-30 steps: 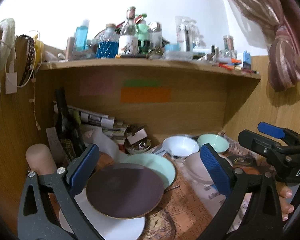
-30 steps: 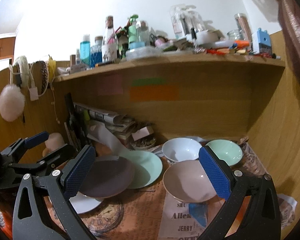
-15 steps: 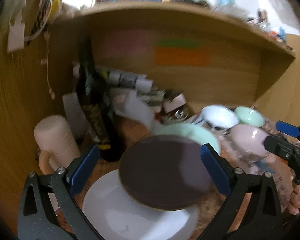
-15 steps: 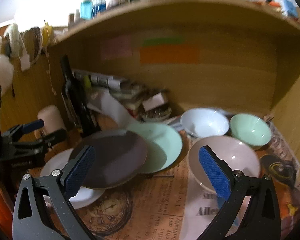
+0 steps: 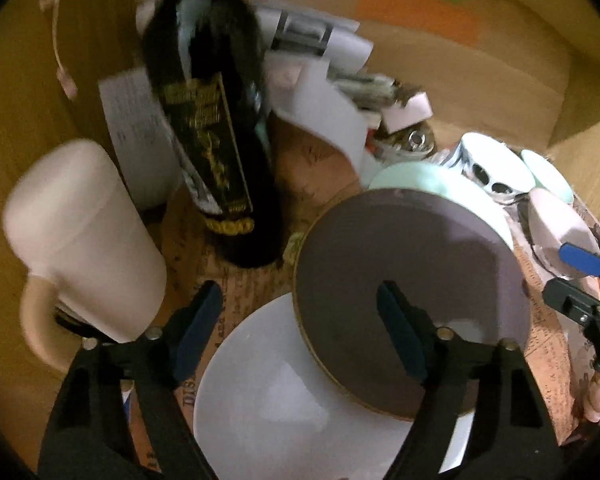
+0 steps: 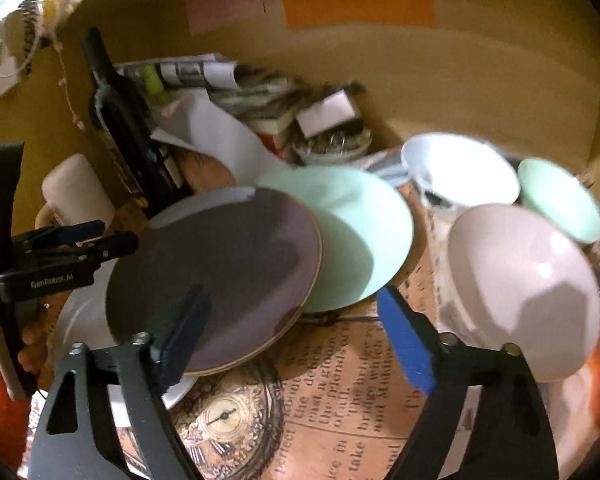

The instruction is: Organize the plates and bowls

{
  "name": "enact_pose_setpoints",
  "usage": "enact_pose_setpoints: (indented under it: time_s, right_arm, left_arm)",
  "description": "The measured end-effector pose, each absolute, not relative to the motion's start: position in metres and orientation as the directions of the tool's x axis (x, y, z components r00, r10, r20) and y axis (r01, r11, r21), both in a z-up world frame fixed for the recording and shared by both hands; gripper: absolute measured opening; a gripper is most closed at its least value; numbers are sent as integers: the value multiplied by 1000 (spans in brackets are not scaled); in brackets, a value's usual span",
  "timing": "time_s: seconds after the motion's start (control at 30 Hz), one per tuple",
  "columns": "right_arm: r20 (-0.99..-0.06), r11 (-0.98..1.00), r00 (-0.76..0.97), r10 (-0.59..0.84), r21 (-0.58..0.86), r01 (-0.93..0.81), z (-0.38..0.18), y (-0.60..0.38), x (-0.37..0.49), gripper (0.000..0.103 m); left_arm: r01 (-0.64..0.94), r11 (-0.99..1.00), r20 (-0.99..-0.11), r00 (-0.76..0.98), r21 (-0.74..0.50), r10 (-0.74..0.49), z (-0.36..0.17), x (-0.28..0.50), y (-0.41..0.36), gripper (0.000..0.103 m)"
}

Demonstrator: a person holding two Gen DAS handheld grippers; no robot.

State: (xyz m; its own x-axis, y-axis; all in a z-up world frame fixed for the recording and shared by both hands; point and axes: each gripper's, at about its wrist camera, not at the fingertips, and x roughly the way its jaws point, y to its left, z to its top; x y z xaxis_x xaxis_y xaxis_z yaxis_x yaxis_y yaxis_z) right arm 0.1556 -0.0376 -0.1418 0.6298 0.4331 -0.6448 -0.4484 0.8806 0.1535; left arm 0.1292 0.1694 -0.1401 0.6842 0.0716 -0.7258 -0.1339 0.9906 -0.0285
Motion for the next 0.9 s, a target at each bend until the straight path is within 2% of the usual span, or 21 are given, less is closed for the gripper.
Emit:
enact_pose_setpoints:
  time_s: [0.1,0.2,0.4,0.5,0.67,0.9]
  right_arm:
    - [-674,882,598,435,182,-435,-150,-35,165,64]
    - [-693,883,575,435,203,-424,-155,-34,172,56]
    - [-714,880,536,450,253,-402,-164,-32,182,44]
    - [-718,871,516,468,274,-408,-167,-30,184,38]
    - [-718,866,510,474,276,-417,-169,-26,188,32]
    - [-711,849,495,499,288,-442,-170,-21,190,31]
  left_arm:
    - [-129,990,-756,653,-61,38,-147,139,178,69]
    - [-120,990,-769,638,-74,20,-150,147,182,62]
    - [-91,988,-799,599,-125,-46,-156,160,188,44]
    - [-75,988,-809,584,-137,-68,-158,165,188,40]
    - [-58,987,-813,575,-151,-90,-158,169,187,34]
    - [-41,983,-827,547,-181,-130,-160,179,184,29]
